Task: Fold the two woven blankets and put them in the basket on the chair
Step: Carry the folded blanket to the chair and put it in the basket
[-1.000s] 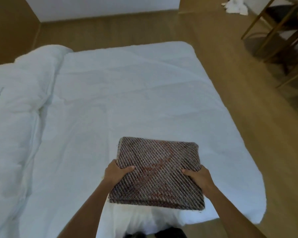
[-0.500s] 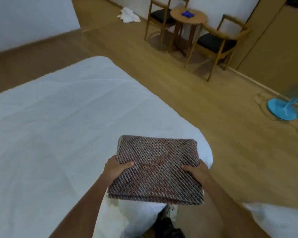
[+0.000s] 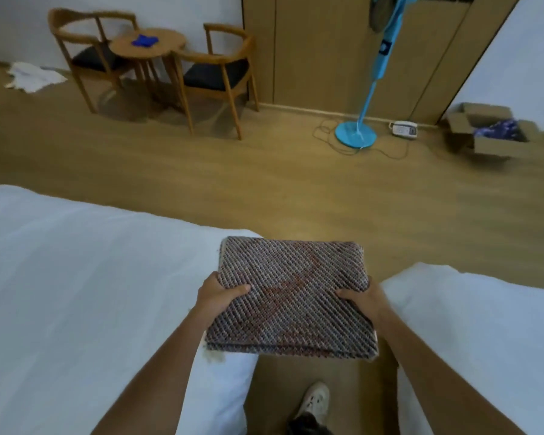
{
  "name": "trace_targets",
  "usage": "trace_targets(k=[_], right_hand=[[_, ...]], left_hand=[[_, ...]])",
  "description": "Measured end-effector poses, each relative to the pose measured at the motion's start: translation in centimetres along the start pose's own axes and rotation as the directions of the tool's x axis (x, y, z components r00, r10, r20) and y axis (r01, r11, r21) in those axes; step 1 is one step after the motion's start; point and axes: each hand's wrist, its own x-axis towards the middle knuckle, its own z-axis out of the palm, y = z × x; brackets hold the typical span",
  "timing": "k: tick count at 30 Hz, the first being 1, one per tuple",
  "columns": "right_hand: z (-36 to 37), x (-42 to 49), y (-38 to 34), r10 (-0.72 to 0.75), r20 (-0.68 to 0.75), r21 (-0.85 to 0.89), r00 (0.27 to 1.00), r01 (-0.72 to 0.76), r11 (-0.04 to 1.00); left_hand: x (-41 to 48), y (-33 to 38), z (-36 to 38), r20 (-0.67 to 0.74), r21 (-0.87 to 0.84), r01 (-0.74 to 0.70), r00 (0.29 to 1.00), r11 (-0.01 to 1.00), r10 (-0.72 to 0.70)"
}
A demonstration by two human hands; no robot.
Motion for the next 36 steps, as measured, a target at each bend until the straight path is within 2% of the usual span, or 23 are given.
trace_targets(k=[7,13,24,36], right_hand=[[-12.0,4.1,0.2,0.026,-0.134,0.110,0.991,-0.011,0.994],[-18.7,6.3,1.3,0.103,-0.219,0.188,0.970,-0.062,0.980],[-25.3,13.9,0.2,0.278,-0.384,0.297,0.881,-0.167,0.940],[-30.5,23.9,-8.2,0.384,-0.532,0.419,0.755,-0.159,0.894]], left_hand=[[3.4,10.5,11.0,0.114,0.109,-0.119,0.988,0.987,0.107],[5.4,17.4,17.9,0.234,0.166,-0.187,0.961,0.968,0.145],[14.3,28.4,28.7,0.404,0.279,-0.308,0.897,0.909,0.180],[24.9,43.6,35.8,0.533,0.334,-0.454,0.813,0.826,0.232]])
